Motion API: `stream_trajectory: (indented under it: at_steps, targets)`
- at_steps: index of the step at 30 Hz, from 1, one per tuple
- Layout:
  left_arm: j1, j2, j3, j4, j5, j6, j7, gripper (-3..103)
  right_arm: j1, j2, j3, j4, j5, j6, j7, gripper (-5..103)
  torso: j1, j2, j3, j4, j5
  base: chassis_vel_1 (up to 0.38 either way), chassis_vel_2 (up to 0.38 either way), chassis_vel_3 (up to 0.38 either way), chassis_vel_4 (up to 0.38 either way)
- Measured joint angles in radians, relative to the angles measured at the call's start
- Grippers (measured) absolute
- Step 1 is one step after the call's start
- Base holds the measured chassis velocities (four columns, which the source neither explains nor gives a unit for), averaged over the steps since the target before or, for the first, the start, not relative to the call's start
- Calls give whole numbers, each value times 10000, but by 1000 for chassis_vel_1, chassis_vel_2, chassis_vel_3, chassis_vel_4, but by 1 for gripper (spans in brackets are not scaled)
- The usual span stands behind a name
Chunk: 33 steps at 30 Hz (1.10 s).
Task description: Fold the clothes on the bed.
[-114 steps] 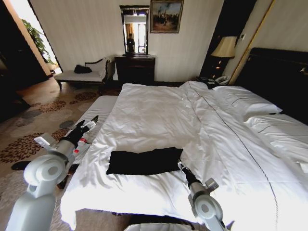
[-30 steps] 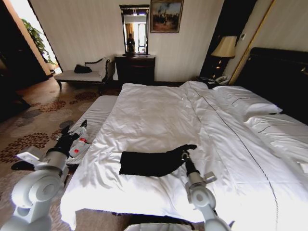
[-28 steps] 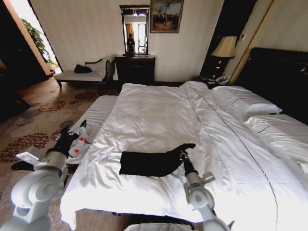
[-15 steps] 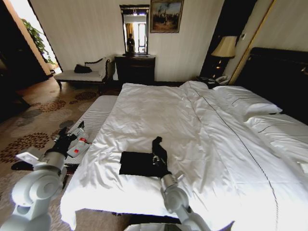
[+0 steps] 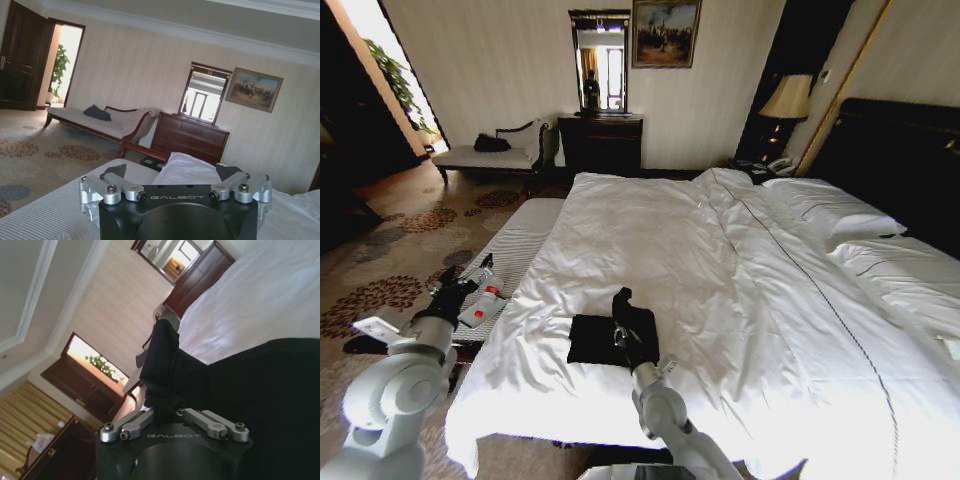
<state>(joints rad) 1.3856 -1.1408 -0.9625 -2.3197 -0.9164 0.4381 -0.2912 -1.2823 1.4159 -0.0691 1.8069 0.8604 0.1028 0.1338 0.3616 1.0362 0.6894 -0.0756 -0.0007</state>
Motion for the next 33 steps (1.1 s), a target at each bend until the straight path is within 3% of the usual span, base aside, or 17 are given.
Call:
stream_trajectory:
  at_steps: [6,22,24,25,27,28,30,33]
  targets:
    - [-157,-77,191,182,121,-20,-15,100,4,-17,-168,-250,-228,126,-62,4,1,0,0,6,-29,0,0,0,0]
    - [-650,-59,475,573,187,-52,-15,100,321,128,-276,-846,-520,176,12,1,1,0,0,3,-30,0,0,0,0]
    - [-674,-48,480,575,178,-53,-15,100,327,36,-276,-831,-683,119,34,9,1,0,1,9,10,0,0,0,0]
    - [-674,-48,480,575,178,-53,-15,100,327,36,-276,-831,-683,119,34,9,1,0,1,9,10,0,0,0,0]
    - [-685,-37,480,585,170,-53,-15,100,307,-134,-287,-629,-1078,54,-2,19,0,-1,1,0,45,0,0,0,0]
    - [-704,-26,481,612,169,-54,-15,100,294,-264,-429,-487,-1256,19,-2,25,0,0,1,-9,47,0,0,0,0]
    - [-729,-20,487,637,169,-53,-14,100,307,-372,-671,-329,-1413,11,-3,25,1,0,1,-5,38,0,0,0,0]
    - [-829,-6,540,724,168,-43,-12,100,355,-767,-903,-76,-1840,182,-343,41,1,0,2,-10,47,0,0,0,0]
